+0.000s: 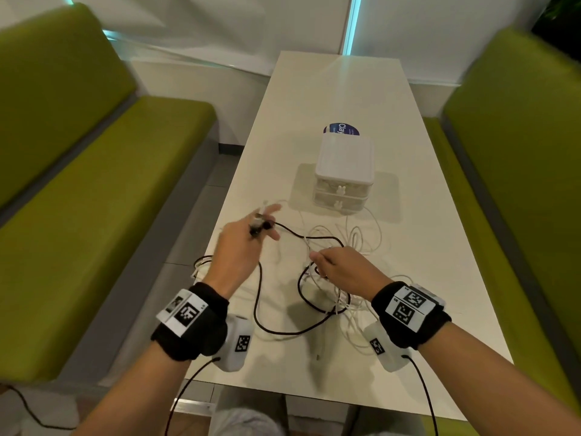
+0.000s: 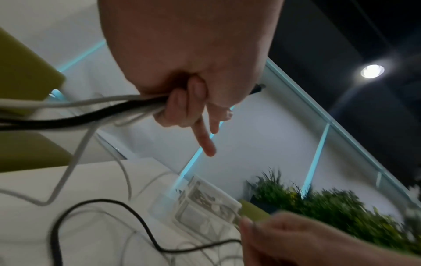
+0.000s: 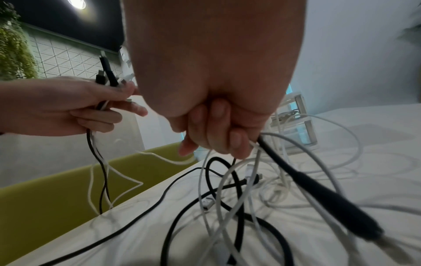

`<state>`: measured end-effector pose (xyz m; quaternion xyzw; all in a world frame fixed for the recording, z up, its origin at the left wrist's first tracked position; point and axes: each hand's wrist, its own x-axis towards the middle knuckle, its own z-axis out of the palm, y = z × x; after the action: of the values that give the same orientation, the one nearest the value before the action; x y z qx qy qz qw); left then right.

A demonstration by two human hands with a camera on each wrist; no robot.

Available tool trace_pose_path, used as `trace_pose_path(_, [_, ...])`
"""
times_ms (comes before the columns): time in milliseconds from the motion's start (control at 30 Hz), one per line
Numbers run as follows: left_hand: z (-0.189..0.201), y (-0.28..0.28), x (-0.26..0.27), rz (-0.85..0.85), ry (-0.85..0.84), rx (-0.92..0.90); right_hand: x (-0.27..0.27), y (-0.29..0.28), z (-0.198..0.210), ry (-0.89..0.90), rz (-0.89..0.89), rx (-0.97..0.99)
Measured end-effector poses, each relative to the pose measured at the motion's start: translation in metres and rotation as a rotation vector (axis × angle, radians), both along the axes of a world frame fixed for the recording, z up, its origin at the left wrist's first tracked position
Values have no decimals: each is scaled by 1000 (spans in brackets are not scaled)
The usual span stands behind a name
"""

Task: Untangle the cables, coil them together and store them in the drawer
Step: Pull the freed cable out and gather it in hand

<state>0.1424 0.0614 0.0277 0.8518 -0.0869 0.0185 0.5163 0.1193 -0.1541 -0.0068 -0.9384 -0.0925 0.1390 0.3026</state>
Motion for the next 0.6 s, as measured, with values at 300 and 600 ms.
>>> trace_pose_path(300, [-17, -21, -6, -300, 40, 580, -5, 9, 12, -50, 131, -18])
trace_pose_path(600, [6, 10, 6, 53, 68, 28, 3, 6, 8, -65, 8, 110])
